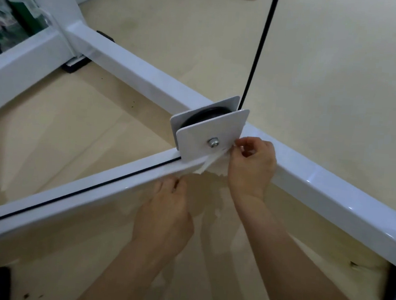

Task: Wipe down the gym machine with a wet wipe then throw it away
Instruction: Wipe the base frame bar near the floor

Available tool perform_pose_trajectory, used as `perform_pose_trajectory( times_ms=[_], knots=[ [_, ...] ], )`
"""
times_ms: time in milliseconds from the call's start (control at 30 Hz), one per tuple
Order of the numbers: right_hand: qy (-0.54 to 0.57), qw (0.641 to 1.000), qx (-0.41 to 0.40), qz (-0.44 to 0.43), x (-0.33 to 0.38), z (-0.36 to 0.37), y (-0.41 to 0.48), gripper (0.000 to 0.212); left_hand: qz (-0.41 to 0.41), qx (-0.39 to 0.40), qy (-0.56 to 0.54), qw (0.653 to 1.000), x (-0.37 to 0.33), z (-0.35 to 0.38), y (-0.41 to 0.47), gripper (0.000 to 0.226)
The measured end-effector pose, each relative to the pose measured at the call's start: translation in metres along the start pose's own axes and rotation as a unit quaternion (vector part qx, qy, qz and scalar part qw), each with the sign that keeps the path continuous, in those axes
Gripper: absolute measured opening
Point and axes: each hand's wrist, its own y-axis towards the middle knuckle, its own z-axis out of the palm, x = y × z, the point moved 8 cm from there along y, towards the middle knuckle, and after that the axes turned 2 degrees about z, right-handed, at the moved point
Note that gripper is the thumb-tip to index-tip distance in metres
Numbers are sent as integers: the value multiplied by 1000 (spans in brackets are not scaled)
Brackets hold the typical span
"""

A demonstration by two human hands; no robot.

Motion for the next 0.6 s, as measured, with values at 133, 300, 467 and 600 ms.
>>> perform_pose_trajectory(
  times_ms=[133,300,467,600],
  knots=[
    [4,999,-32,-35,-2,2,-8,15,10,-38,-31,999,3,-5,-1,69],
    [82,995,58,18,-14,45,-67,11,23,-43,-65,997,5,-11,3,68],
    [180,944,209,178,-24,72,-85,17,-5,-92,-81,992,35,-20,6,37],
    [264,893,267,248,-16,70,-97,14,-63,-145,-125,979,60,-45,9,17]
  ],
)
